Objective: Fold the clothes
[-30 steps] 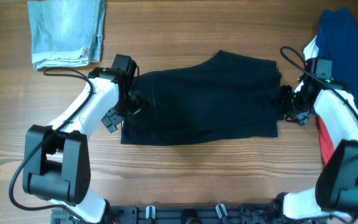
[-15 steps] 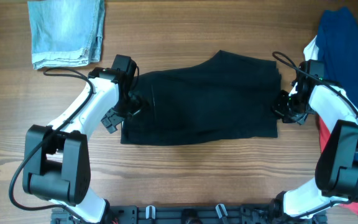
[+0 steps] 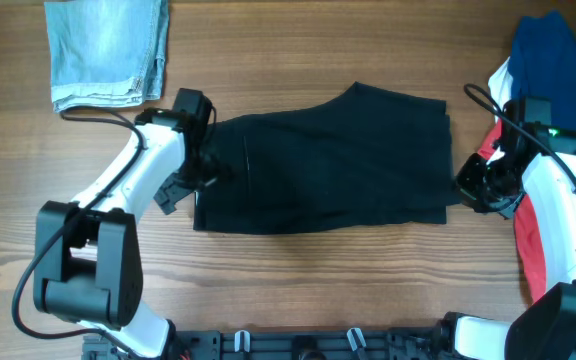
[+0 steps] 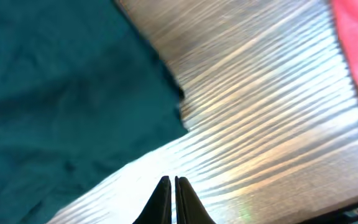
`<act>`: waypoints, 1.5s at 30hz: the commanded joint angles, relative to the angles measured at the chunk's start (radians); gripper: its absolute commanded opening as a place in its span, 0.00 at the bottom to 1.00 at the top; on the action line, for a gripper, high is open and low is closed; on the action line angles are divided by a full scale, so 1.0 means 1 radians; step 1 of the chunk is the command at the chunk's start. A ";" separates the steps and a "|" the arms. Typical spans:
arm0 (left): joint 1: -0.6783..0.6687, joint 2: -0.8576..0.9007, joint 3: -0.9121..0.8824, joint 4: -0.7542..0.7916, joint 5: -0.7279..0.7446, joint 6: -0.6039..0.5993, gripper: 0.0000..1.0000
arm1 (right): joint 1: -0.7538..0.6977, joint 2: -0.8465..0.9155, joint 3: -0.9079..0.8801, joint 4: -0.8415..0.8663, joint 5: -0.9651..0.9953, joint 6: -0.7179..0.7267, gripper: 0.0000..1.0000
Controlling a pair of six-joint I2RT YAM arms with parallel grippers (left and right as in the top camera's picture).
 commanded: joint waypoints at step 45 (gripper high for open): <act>-0.011 -0.266 -0.064 -0.090 0.324 0.314 0.04 | -0.001 -0.005 -0.050 0.107 -0.056 -0.052 0.65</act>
